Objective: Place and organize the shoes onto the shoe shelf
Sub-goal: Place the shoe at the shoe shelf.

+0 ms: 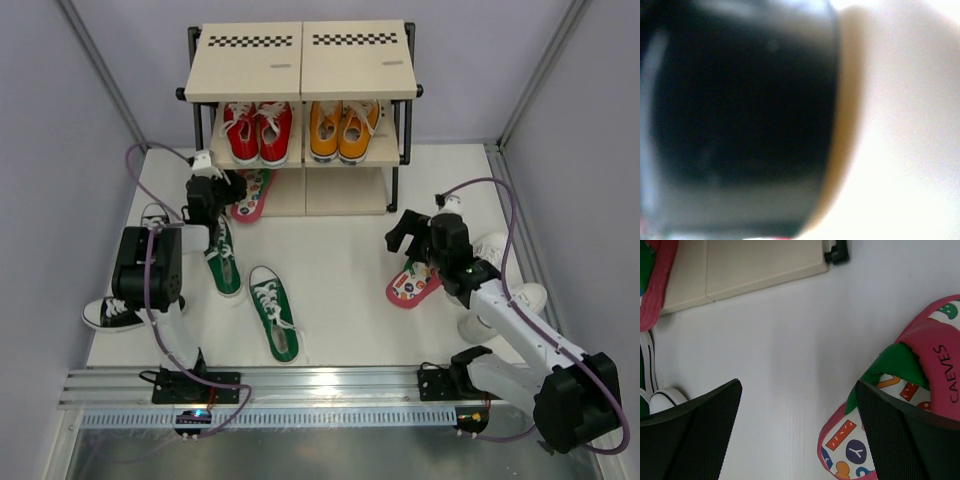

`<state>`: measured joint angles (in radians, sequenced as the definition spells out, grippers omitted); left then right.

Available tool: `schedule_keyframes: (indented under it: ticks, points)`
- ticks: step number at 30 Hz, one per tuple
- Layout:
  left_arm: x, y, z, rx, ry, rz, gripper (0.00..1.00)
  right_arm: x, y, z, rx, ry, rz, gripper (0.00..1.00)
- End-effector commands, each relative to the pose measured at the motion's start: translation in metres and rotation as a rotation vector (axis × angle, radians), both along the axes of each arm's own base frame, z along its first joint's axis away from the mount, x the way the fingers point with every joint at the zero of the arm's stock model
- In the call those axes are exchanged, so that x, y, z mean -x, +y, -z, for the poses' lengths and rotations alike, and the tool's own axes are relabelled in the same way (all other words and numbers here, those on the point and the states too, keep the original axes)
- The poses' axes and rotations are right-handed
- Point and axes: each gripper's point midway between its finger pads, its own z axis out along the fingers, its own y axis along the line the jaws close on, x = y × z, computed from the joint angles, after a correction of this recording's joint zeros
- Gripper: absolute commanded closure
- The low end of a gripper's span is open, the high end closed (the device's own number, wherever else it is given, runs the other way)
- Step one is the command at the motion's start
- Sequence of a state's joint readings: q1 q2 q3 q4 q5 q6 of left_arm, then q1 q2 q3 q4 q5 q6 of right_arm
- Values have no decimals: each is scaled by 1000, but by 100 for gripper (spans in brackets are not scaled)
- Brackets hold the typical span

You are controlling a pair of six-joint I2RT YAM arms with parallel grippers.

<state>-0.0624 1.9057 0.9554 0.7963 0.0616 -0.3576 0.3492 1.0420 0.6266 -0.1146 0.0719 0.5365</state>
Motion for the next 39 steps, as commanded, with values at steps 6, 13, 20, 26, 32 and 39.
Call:
schedule_keyframes:
  ticks: [6,13,20,26,32,39]
  points:
    - [54,-30,-85,104,0,129,14,16,-33,-28,83,19,121,0]
    - [62,-34,-64,151,112,126,15,42,-31,-9,11,26,104,0]
    - [64,-34,-50,225,163,89,17,53,-35,-17,4,-10,96,1]
    - [37,-45,-40,284,183,116,22,57,-34,-13,21,-1,72,0]
    - [16,-49,-40,323,153,117,23,44,-31,-18,27,-35,66,1]
    - [-5,-51,-41,309,134,122,22,-16,-16,-58,53,-121,64,0]
